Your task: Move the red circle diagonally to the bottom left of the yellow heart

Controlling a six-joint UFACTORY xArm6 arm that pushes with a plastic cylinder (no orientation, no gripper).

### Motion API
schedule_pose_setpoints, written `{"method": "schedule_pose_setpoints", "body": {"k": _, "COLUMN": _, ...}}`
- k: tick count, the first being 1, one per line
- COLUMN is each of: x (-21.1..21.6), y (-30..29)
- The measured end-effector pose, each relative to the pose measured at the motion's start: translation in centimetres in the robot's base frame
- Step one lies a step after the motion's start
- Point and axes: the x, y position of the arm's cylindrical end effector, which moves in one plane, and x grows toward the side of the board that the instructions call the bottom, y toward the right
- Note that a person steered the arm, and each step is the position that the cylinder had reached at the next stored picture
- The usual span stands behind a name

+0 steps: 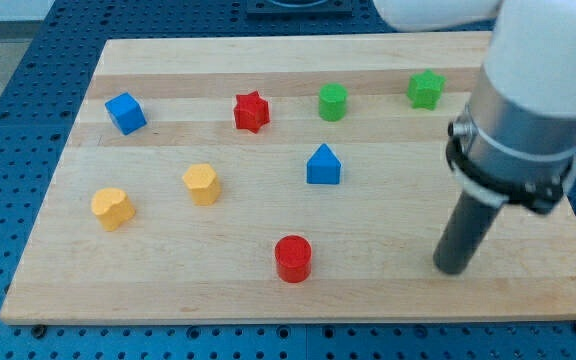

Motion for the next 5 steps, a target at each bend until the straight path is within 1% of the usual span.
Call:
{"method": "schedule_pose_setpoints", "body": {"k": 1, "x": 1.4, "y": -5.9}}
{"method": "schedule_pose_setpoints", "body": {"k": 2, "x": 1.3, "y": -10.0}}
{"method": "schedule_pose_setpoints", "body": {"k": 3, "x": 1.3, "y": -8.8}}
{"method": "schedule_pose_setpoints", "body": {"k": 4, "x": 0.2, "y": -8.0}}
{"method": "schedule_pose_setpoints", "body": {"k": 5, "x": -0.4, "y": -13.0}}
